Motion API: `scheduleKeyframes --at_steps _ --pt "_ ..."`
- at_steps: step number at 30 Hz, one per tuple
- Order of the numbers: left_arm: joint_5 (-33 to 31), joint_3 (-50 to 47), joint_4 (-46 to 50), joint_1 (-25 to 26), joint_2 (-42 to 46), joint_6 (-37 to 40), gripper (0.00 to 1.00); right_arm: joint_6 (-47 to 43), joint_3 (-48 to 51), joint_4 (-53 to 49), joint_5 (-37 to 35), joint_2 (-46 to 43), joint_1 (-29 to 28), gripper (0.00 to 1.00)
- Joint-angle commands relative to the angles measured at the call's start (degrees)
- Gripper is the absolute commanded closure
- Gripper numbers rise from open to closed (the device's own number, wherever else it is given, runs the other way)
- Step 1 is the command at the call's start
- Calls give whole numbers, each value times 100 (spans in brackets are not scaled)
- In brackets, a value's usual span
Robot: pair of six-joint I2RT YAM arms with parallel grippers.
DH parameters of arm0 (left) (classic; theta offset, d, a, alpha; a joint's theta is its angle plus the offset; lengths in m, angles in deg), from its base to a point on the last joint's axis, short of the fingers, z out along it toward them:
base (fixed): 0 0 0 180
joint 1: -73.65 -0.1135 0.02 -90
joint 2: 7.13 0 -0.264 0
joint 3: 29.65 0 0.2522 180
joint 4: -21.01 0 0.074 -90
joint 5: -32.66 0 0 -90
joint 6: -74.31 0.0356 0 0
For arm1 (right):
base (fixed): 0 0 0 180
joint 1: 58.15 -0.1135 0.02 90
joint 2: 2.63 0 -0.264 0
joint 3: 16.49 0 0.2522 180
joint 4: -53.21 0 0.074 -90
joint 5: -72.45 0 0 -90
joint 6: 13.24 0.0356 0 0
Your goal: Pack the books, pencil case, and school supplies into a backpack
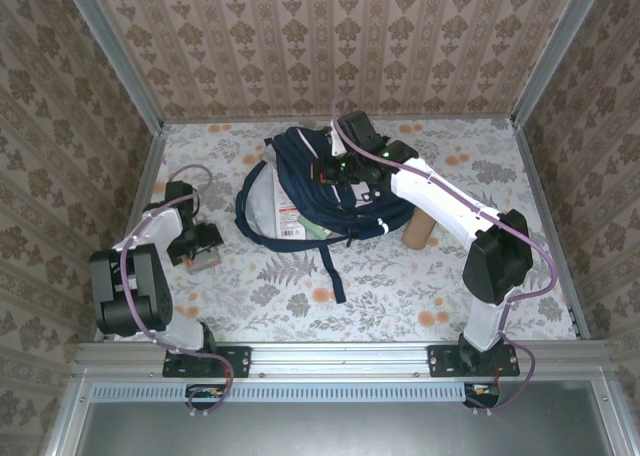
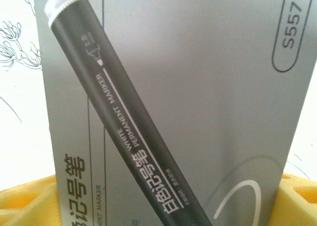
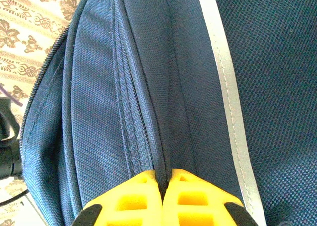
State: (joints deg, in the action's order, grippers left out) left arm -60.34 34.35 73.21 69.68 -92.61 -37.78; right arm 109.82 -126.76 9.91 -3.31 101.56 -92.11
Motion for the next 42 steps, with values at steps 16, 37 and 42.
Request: scheduleKeyframes --at_steps 16,37,42 --pt "-11 2366 21 2463 -329 -1504 16 81 89 115 79 -502 91 100" --pt "-155 2430 -188 3436 -1150 -2226 7 78 291 115 -15 -637 247 100" --pt "-19 2176 -259 3482 -847 -2349 0 100 299 139 -18 -603 306 99"
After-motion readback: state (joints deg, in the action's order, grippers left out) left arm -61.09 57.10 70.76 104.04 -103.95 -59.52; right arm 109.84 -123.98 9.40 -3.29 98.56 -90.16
